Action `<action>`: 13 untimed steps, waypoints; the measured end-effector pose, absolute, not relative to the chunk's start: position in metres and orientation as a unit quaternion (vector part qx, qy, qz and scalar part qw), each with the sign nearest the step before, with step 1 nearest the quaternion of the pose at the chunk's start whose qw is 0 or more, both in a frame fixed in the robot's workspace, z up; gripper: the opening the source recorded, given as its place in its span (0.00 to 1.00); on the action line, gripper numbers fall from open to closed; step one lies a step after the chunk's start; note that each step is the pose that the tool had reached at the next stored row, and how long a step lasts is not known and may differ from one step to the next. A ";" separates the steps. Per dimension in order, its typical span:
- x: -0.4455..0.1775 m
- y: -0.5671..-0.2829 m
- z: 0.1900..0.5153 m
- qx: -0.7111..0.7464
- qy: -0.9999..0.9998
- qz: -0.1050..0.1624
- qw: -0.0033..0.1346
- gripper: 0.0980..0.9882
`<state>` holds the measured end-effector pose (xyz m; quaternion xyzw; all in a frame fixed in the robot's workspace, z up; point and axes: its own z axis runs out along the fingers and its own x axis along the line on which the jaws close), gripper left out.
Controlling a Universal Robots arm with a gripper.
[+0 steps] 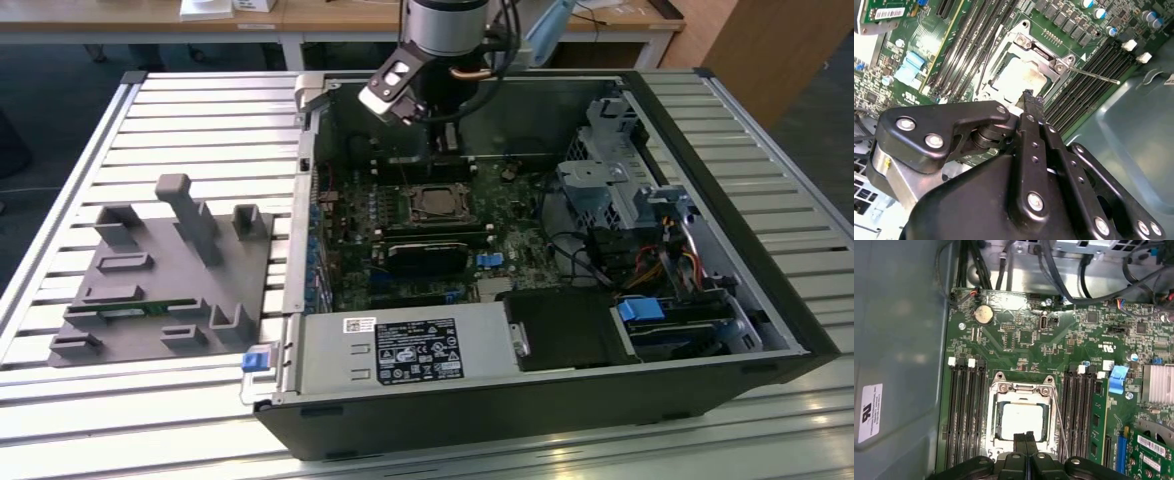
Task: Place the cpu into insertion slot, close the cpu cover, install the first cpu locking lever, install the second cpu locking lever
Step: 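Install the first cpu locking lever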
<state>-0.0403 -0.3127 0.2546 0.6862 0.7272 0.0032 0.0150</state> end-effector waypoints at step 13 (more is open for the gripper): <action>-0.040 -0.313 0.254 0.637 0.770 0.004 0.015 0.01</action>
